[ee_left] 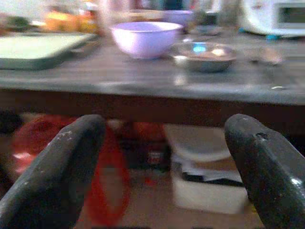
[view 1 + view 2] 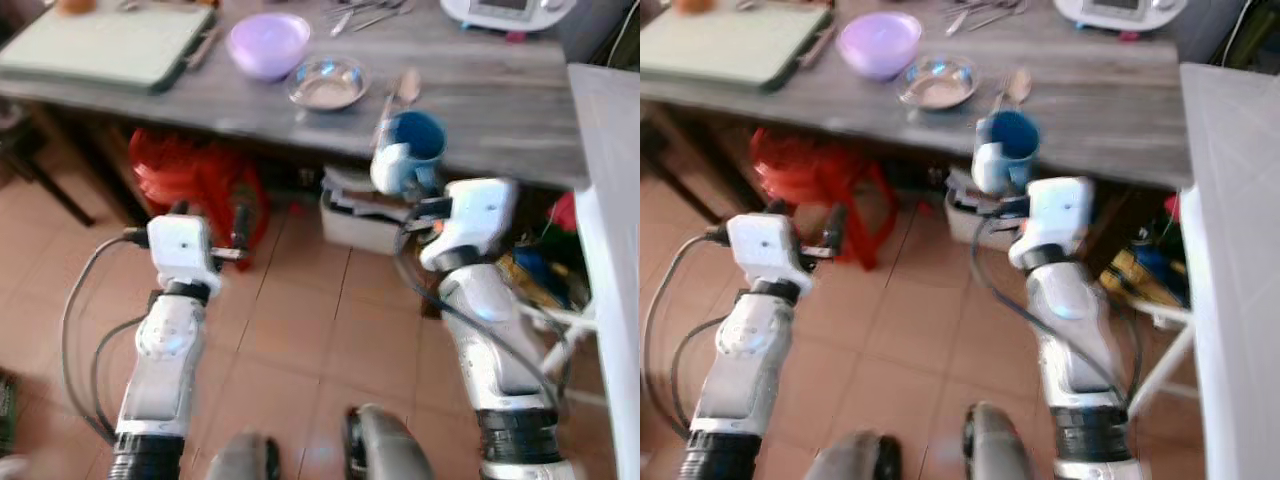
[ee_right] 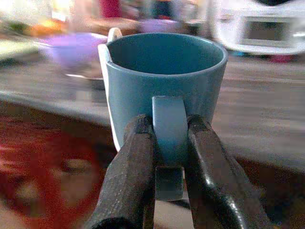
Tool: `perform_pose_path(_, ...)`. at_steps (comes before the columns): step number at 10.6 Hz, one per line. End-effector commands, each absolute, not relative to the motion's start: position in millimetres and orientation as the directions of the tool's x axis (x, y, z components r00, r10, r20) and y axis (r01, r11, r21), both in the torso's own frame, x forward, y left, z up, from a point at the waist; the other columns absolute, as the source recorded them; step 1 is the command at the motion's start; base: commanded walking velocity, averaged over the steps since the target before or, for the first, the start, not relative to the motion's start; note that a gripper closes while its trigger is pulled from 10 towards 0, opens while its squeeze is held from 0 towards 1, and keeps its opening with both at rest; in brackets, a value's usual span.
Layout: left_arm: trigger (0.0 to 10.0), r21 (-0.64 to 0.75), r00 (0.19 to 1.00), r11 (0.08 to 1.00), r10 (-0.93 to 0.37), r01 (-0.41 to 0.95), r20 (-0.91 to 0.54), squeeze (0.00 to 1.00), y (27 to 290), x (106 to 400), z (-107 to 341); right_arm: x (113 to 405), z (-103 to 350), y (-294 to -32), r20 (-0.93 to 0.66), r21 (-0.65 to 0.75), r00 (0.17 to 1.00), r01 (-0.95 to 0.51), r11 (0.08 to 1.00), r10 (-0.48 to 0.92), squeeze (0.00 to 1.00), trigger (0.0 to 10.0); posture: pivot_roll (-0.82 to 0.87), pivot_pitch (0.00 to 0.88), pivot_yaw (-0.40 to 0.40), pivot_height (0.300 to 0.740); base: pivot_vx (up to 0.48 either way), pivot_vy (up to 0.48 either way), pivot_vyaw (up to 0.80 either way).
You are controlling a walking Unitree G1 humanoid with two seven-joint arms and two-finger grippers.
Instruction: Setting the table
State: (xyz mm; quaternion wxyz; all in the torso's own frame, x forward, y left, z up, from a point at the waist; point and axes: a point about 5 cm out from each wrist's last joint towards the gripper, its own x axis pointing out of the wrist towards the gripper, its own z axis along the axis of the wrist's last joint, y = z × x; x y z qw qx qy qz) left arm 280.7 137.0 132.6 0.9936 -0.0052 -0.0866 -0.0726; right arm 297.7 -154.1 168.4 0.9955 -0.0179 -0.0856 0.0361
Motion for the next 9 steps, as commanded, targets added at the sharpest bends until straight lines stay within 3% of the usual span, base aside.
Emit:
perform_pose_path(1, 10.0, 0.022, 0.976, 0.991, -0.132, 0.130, 0.175, 0.00, 143, 278, 133, 297, 179, -154, 0.235, -0.063, 0.970, -0.045, 0.997, 0.058, 0.00, 10.0, -0.05, 0.174, 0.016, 0.740, 0.480, 0.000, 0.00)
perform_pose_path(4, 10.0, 0.011, 0.977, 0.991, -0.134, 0.134, 0.169, 0.00, 142, 259, 133, 283, 179, -178, 0.262, -0.131, 0.965, 0.066, 0.989, -0.029, 0.00, 10.0, -0.04, 0.172, 0.008, 0.740, 0.480, 0.000, 0.00)
perform_pose_path(9, 10.0, 0.008, 0.975, 0.996, -0.090, 0.090, 0.203, 0.00, 143, 261, 144, 289, 192, -182, 0.320, -0.206, 0.947, 0.099, 0.974, -0.029, 0.00, 10.0, -0.04, 0.155, 0.002, 0.740, 0.480, 0.000, 0.00)
